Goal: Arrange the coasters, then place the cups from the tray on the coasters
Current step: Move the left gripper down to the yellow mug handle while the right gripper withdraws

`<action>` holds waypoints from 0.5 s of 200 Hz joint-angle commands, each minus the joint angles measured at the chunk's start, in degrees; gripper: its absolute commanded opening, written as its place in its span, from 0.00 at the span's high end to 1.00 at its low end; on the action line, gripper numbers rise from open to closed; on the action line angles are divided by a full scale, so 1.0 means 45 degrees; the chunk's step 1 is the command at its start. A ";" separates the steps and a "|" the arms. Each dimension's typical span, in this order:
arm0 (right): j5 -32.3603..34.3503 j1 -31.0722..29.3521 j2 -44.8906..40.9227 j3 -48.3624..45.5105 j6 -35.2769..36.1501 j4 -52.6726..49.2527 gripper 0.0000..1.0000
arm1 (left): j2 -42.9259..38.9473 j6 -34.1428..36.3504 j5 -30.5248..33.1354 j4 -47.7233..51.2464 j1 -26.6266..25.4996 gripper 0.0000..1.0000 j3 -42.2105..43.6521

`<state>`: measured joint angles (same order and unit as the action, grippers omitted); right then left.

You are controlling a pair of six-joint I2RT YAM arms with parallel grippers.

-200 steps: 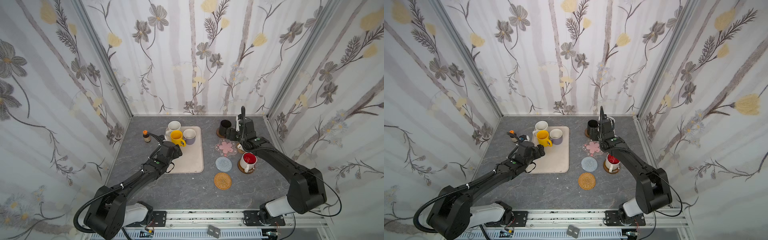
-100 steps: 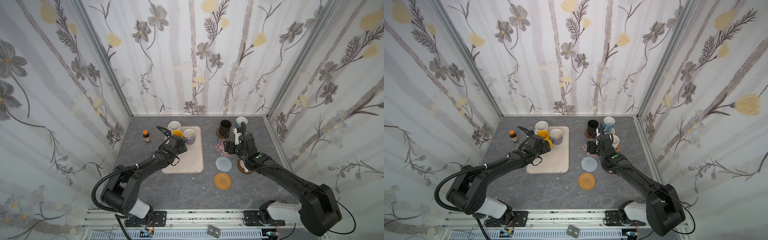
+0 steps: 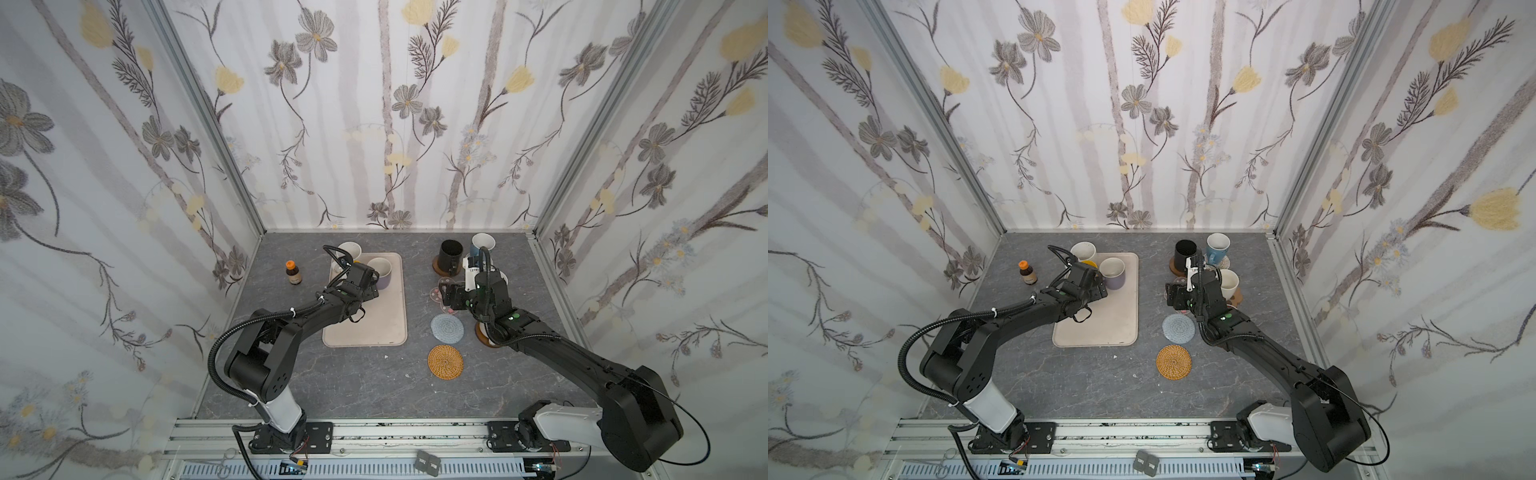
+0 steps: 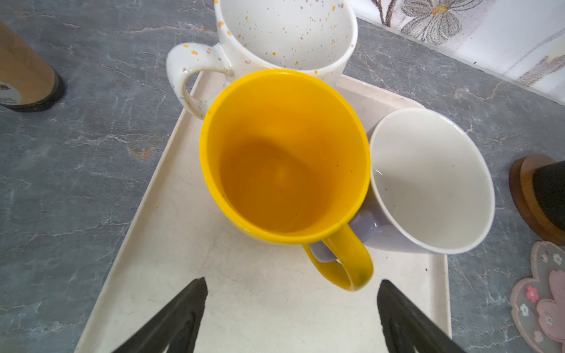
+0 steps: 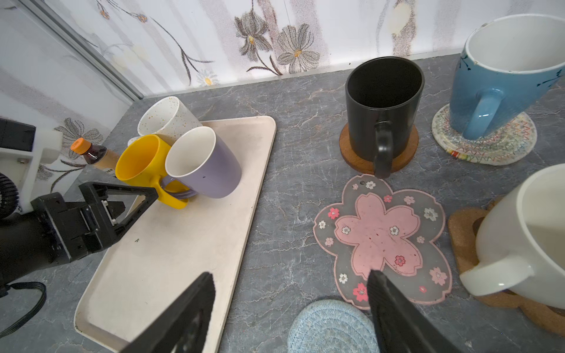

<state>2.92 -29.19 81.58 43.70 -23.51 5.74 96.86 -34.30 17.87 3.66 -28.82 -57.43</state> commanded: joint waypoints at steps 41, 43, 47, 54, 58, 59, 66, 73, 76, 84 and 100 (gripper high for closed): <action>-0.0392 -0.0039 0.0190 -0.0024 -0.0089 0.0714 0.21 | 0.0566 -0.0030 0.0617 0.0183 -0.0005 0.12 -0.0558; -0.0393 -0.0038 0.0200 -0.0024 -0.0098 0.0706 0.21 | 0.0580 -0.0047 0.0628 0.0183 -0.0003 0.12 -0.0558; -0.0394 -0.0039 0.0220 -0.0022 -0.0108 0.0731 0.21 | 0.0568 -0.0052 0.0664 0.0183 -0.0023 0.12 -0.0558; -0.0408 -0.0039 0.0247 -0.0014 -0.0092 0.0731 0.21 | 0.0577 -0.0035 0.0694 0.0183 0.0003 0.13 -0.0567; -0.0414 -0.0043 0.0267 -0.0022 -0.0096 0.0727 0.21 | 0.0577 -0.0049 0.0706 0.0183 0.0013 0.13 -0.0569; -0.0404 -0.0040 0.0268 -0.0023 -0.0083 0.0722 0.21 | 0.0581 -0.0051 0.0711 0.0183 0.0025 0.14 -0.0573; -0.0424 -0.0044 0.0306 -0.0005 -0.0084 0.0737 0.22 | 0.0564 -0.0033 0.0736 0.0183 0.0015 0.14 -0.0578; -0.0438 -0.0052 0.0354 -0.0005 -0.0087 0.0773 0.22 | 0.0550 -0.0038 0.0741 0.0187 0.0017 0.15 -0.0560; -0.0467 -0.0046 0.0364 -0.0005 -0.0089 0.0766 0.23 | 0.0547 -0.0046 0.0744 0.0183 0.0017 0.16 -0.0558; -0.0482 -0.0061 0.0420 0.0015 -0.0089 0.0784 0.24 | 0.0536 -0.0022 0.0736 0.0183 0.0017 0.18 -0.0558; -0.0550 -0.0069 0.0519 0.0034 -0.0088 0.0795 0.25 | 0.0506 -0.0015 0.0723 0.0183 0.0052 0.20 -0.0529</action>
<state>1.19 -29.45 83.26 43.70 -23.51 6.17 99.26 -34.33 19.20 4.40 -28.82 -59.48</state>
